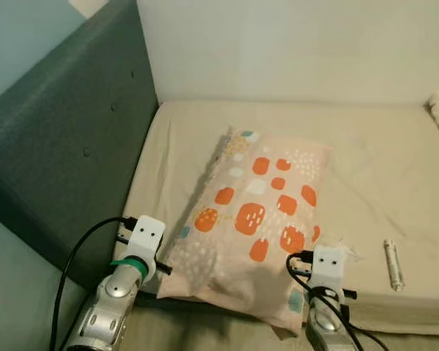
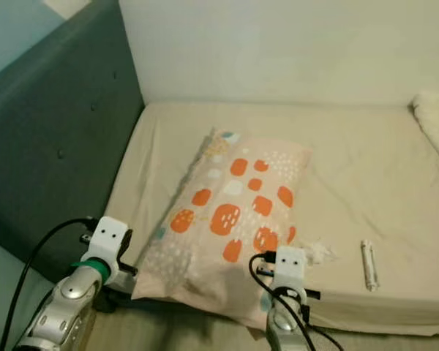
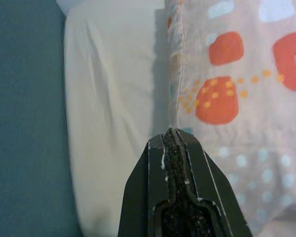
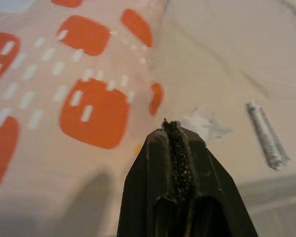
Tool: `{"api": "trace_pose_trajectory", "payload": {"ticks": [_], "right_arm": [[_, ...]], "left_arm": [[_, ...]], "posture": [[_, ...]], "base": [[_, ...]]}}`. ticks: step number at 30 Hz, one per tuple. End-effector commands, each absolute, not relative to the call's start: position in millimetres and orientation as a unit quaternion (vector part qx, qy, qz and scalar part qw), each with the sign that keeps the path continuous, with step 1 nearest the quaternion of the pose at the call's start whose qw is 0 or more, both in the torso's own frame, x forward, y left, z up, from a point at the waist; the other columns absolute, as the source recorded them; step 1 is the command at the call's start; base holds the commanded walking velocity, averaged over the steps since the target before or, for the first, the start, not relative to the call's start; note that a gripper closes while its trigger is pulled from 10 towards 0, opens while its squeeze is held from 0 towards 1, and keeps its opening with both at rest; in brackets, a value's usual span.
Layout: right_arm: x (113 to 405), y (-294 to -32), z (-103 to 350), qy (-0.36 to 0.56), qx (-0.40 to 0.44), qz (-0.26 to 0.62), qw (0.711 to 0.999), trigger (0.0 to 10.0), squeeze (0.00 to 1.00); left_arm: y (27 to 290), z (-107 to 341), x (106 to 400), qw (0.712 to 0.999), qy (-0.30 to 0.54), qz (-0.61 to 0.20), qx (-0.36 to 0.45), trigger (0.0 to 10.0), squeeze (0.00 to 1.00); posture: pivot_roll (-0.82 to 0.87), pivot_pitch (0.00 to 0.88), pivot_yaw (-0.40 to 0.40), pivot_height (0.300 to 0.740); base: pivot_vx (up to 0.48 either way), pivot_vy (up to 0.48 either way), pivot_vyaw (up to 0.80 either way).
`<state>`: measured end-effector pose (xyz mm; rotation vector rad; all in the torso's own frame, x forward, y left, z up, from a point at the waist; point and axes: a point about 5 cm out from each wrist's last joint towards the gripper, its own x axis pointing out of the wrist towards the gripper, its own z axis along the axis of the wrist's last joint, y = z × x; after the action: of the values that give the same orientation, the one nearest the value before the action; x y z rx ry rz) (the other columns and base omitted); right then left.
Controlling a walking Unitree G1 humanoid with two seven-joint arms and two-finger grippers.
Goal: Clean up the room
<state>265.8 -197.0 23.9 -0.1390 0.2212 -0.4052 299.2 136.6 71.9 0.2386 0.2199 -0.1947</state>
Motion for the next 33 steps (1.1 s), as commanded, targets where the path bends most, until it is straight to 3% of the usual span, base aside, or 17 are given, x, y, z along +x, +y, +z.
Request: {"api": "trace_pose_trajectory", "payload": {"ticks": [1, 6, 10, 12, 18, 20, 22, 26, 33], "right_arm": [[257.5, -205.9, 23.6, 0.112, -0.078, -0.226, 0.964, 10.0, 0.00], [250.9, -213.9, 31.6, 0.103, -0.094, -0.236, 0.962, 10.0, 0.00], [241.8, -222.4, 48.1, 0.089, -0.104, -0.247, 0.959, 10.0, 0.00], [240.1, -224.9, 54.6, 0.084, -0.108, -0.249, 0.959, 10.0, 0.00], [242.9, -226.8, 58.0, 0.081, -0.103, -0.246, 0.960, 10.0, 0.00], [244.3, -228.2, 58.0, 0.081, -0.101, -0.244, 0.961, 10.0, 0.00], [255.7, -207.9, 25.3, 0.128, -0.085, -0.170, 0.973, 10.0, 0.00], [273.4, -180.5, 27.9, 0.137, -0.046, -0.086, 0.986, 10.0, 0.00], [286.3, -161.5, 33.0, 0.150, -0.005, -0.053, 0.987, 10.0, 0.00]], "left_arm": [[131.7, 61.0, 297.1, 0.980, 0.122, -0.101, 0.123, 10.0, 0.00], [118.7, 55.0, 296.1, 0.977, 0.118, -0.115, 0.131, 10.0, 0.00], [112.0, 57.7, 300.2, 0.977, 0.100, -0.127, 0.139, 10.0, 0.00], [113.4, 62.5, 305.4, 0.978, 0.090, -0.123, 0.141, 10.0, 0.00], [114.5, 68.8, 312.6, 0.981, 0.081, -0.113, 0.137, 10.0, 0.00], [113.2, 70.0, 314.0, 0.981, 0.080, -0.110, 0.135, 10.0, 0.00], [117.5, 58.3, 302.5, 0.980, 0.095, -0.101, 0.145, 10.0, 0.00], [132.3, 64.4, 297.8, 0.985, 0.082, -0.058, 0.138, 10.0, 0.00], [151.3, 68.9, 290.2, 0.989, 0.073, -0.009, 0.127, 10.0, 0.00]], "posture": [[-0.11, 0.033, 0.158, 0.740], [-0.18, 0.027, 0.136, 0.740], [-0.25, 0.022, 0.042, 0.740], [-0.25, 0.025, 0.031, 0.740], [-0.20, 0.025, 0.027, 0.740], [-0.16, 0.027, 0.069, 0.740], [-0.10, 0.035, 0.081, 0.740], [-0.06, 0.038, 0.060, 0.740], [0.00, 0.043, 0.029, 0.740]], "base": [[0.000, 0.000, 0.00], [0.000, 0.000, 0.00], [0.000, 0.000, 0.00], [0.000, 0.000, 0.00], [0.000, 0.000, 0.00], [0.000, 0.000, 0.00], [0.000, 0.000, 0.00], [0.000, 0.000, 0.00], [0.000, 0.000, 0.00]]}}
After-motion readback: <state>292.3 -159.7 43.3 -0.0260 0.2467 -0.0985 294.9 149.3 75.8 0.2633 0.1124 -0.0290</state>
